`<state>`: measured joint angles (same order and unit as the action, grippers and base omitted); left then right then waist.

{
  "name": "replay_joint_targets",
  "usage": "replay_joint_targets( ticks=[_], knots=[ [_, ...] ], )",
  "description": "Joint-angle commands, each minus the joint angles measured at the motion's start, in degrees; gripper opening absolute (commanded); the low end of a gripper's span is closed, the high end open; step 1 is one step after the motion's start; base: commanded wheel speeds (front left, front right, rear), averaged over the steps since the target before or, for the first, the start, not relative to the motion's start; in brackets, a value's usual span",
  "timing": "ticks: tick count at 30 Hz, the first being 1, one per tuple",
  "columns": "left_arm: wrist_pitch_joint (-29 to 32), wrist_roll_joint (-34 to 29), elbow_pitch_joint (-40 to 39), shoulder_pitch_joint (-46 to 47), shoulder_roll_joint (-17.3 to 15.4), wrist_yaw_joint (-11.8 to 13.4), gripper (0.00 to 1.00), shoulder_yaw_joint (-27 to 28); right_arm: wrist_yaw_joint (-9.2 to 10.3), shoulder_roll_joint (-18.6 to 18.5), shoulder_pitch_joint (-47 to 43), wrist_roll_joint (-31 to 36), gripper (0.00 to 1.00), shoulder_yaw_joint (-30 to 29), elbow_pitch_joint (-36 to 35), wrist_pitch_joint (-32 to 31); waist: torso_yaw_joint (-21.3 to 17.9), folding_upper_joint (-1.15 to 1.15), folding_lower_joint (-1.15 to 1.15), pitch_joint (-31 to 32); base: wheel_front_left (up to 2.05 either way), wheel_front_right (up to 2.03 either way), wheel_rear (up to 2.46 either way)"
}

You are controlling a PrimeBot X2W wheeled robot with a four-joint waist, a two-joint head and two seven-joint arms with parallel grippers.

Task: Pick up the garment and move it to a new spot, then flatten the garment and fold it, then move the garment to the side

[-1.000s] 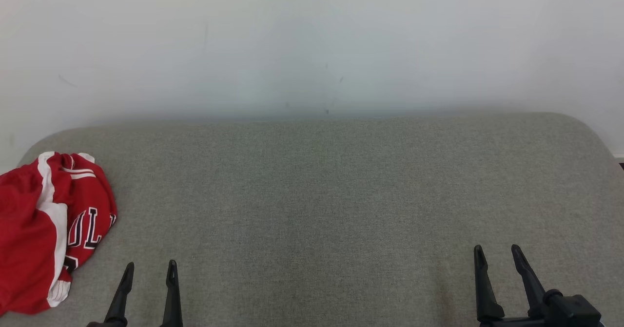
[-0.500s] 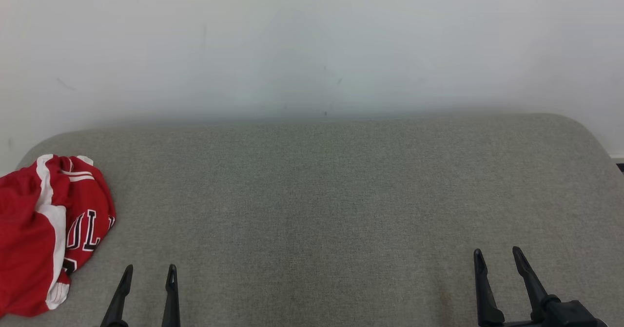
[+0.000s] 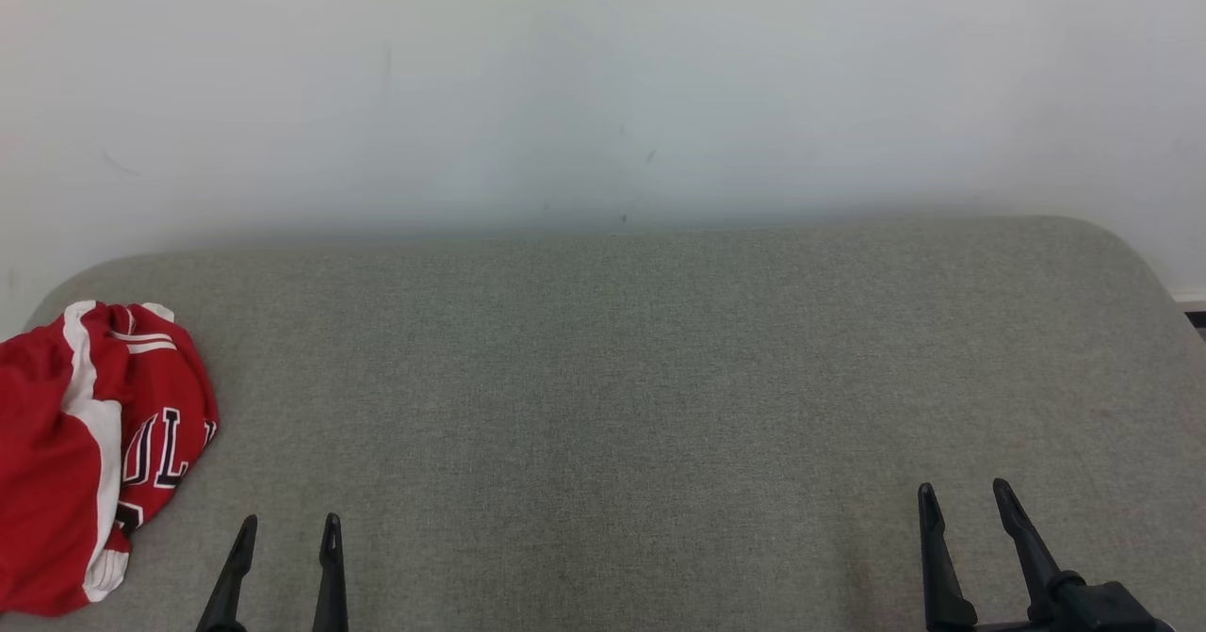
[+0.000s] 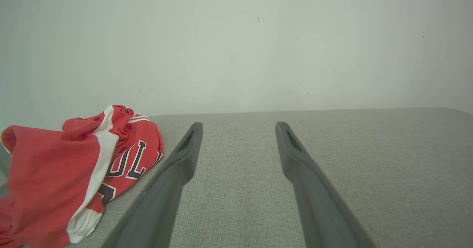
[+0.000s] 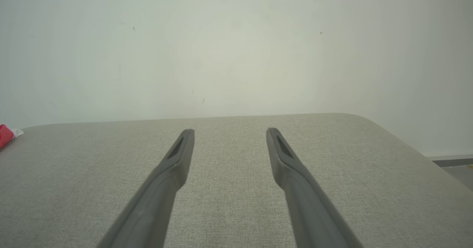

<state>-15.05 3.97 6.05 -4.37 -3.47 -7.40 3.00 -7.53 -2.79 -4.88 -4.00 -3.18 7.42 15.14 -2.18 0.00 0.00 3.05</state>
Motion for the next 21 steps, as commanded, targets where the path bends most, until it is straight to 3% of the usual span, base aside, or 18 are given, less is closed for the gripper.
replay_joint_targets(
  ticks=[1, 14, 21],
  knots=[
    [-0.1, 0.5, 0.1, 0.0, 0.3, 0.0, 1.00, 0.2, 0.08, -0.2, -0.5, -0.3, 1.00, 0.0, 0.1, 0.1, 0.0, 0.00, 0.00, -0.1, 0.00, 0.00, 0.00],
    [-0.1, 0.8, -0.1, -0.6, 0.6, -0.1, 1.00, 1.1, 0.09, -0.2, -0.9, -0.5, 1.00, 0.3, 0.2, 0.1, 0.7, 0.00, 0.00, -0.1, 0.00, 0.00, 0.00],
    [-0.1, 0.6, 0.2, -0.4, 0.5, 0.0, 1.00, 1.2, 0.09, -0.2, -1.1, -0.9, 1.00, 0.3, 0.3, 0.1, 3.9, 0.00, 0.00, -0.2, 0.00, 0.00, 0.00]
  ],
)
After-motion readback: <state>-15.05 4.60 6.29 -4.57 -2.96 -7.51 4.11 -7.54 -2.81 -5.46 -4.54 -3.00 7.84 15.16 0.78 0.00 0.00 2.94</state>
